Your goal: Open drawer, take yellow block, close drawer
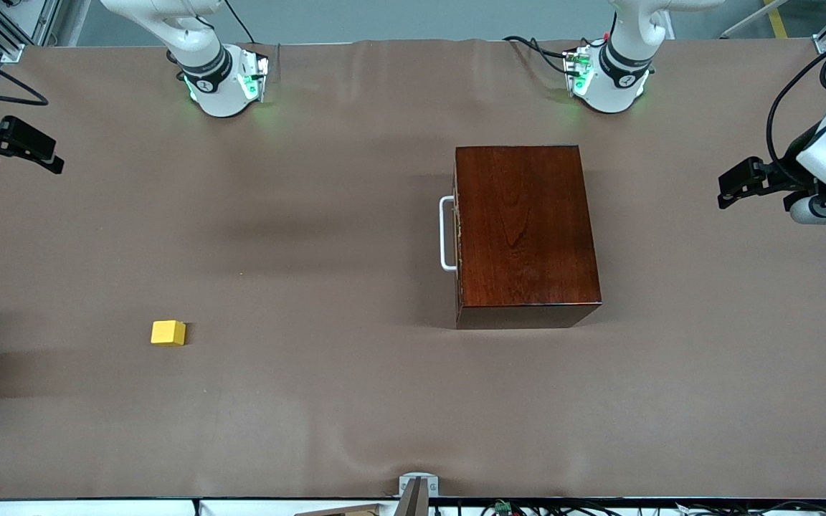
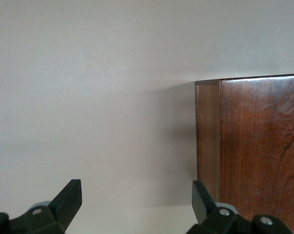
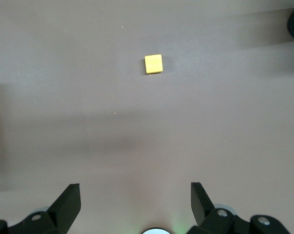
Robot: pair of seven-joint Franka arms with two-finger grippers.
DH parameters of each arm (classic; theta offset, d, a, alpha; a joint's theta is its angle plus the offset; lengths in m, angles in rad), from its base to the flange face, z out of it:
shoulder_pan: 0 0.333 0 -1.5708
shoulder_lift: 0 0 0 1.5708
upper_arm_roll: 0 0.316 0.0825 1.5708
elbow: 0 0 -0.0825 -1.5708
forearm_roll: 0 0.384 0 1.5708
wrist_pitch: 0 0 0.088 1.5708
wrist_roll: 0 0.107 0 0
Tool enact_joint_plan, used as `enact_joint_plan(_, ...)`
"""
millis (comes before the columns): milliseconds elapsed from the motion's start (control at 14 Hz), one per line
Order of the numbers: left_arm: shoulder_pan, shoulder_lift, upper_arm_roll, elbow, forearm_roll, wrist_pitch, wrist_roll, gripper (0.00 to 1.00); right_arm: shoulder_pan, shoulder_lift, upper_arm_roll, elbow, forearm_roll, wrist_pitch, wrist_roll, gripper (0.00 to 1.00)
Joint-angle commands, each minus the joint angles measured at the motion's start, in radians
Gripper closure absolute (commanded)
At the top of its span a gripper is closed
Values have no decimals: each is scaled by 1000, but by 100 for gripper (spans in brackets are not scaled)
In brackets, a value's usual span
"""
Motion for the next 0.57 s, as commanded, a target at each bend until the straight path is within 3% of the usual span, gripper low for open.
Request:
enact_joint_plan(0, 2, -14, 0, -6, 15, 21, 3, 0, -13, -11, 13, -7, -7, 6, 8, 0)
enact_joint_plan(499, 3, -13, 0, -6, 12, 32, 3, 0, -14, -11, 13, -7, -7, 6, 8, 0)
